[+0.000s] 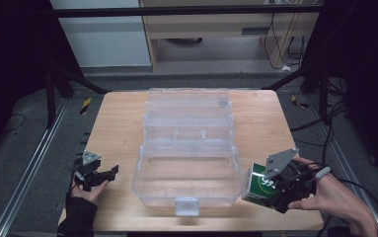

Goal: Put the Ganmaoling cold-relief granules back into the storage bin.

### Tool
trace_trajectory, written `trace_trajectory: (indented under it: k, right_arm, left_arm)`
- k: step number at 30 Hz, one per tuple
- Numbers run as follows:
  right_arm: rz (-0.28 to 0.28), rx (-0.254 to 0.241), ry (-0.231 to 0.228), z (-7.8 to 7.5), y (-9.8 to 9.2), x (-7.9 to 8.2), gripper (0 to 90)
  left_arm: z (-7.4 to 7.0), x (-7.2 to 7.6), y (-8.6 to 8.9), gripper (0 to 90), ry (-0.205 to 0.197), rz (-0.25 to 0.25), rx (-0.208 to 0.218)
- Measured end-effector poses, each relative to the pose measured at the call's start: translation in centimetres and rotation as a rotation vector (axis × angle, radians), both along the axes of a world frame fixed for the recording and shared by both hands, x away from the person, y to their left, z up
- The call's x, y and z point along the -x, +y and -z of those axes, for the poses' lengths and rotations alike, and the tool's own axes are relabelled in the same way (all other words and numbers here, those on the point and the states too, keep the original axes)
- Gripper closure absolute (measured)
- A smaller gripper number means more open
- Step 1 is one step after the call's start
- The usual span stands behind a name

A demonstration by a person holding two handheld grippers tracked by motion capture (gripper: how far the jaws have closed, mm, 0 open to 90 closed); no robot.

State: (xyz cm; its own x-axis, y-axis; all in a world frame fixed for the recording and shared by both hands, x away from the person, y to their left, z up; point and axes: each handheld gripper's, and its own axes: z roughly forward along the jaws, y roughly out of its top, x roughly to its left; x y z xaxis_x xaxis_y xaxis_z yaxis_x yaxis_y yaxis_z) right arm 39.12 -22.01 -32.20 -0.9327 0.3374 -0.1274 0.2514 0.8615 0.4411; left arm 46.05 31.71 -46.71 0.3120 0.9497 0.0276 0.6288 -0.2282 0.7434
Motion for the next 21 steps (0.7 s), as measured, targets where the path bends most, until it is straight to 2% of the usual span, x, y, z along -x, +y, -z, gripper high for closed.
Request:
trace_trajectory:
  k: [13, 21]
  right_arm:
    - [-0.038, -0.002, -0.043, -2.2, 2.1, -1.5, 16.3]
    - [-0.056, -0.017, -0.063, -3.0, 3.4, -2.9, 16.3]
  left_arm:
    - [0.0, 0.0, 0.1, 25.7, -0.001, -0.003, 0.002]
    - [0.0, 0.0, 0.2, 25.7, -0.002, -0.004, 0.003]
